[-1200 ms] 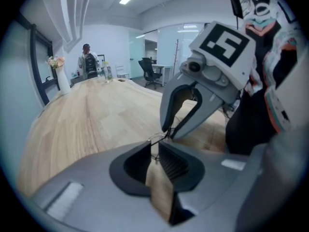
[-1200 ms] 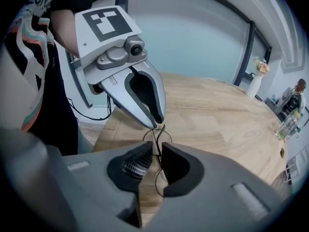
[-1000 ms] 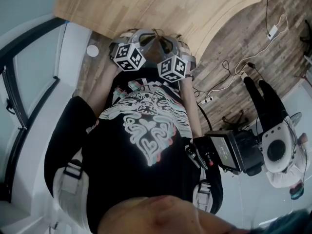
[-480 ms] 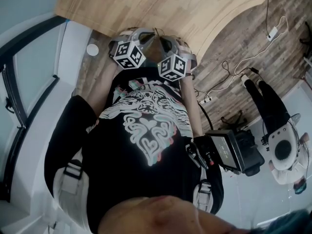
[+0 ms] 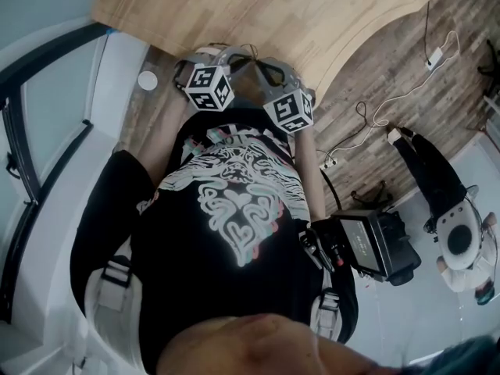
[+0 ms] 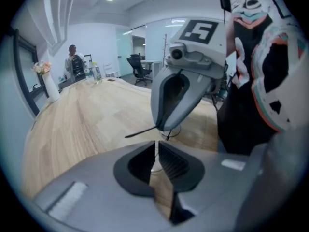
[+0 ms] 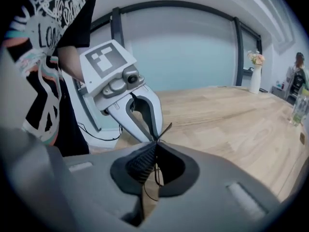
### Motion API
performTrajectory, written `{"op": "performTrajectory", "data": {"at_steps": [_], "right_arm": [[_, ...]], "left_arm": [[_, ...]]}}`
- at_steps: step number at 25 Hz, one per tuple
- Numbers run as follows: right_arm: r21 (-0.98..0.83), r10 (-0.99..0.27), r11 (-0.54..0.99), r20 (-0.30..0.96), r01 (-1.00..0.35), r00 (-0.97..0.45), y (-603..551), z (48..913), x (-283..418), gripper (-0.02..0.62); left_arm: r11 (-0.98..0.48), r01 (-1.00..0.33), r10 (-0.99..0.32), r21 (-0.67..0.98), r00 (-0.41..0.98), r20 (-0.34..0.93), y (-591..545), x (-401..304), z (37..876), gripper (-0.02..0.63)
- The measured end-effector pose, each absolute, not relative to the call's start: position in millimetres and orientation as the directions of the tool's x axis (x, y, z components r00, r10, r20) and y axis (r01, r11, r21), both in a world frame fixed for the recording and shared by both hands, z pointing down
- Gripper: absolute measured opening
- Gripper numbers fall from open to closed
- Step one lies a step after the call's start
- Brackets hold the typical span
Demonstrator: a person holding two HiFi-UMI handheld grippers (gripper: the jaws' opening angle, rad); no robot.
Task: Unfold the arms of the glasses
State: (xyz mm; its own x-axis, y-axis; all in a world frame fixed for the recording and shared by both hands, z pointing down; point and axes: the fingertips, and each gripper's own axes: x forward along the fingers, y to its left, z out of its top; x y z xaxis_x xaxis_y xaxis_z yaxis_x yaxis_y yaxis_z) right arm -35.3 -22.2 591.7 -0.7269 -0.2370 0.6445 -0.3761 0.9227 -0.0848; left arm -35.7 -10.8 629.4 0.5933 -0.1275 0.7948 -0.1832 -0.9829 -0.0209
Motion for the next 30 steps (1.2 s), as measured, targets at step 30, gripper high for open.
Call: {"op": "performTrajectory", "data": {"at_steps": [30], "right_arm": [[-0.292, -0.286, 0.868, 0.367, -0.401, -0.885, -18.2, 552.9, -8.3, 0.002]], "left_arm": [[-0.975, 0.200, 0.168, 0.095, 0.388, 0.906, 13.2, -11.2, 669.7, 0.026]]}}
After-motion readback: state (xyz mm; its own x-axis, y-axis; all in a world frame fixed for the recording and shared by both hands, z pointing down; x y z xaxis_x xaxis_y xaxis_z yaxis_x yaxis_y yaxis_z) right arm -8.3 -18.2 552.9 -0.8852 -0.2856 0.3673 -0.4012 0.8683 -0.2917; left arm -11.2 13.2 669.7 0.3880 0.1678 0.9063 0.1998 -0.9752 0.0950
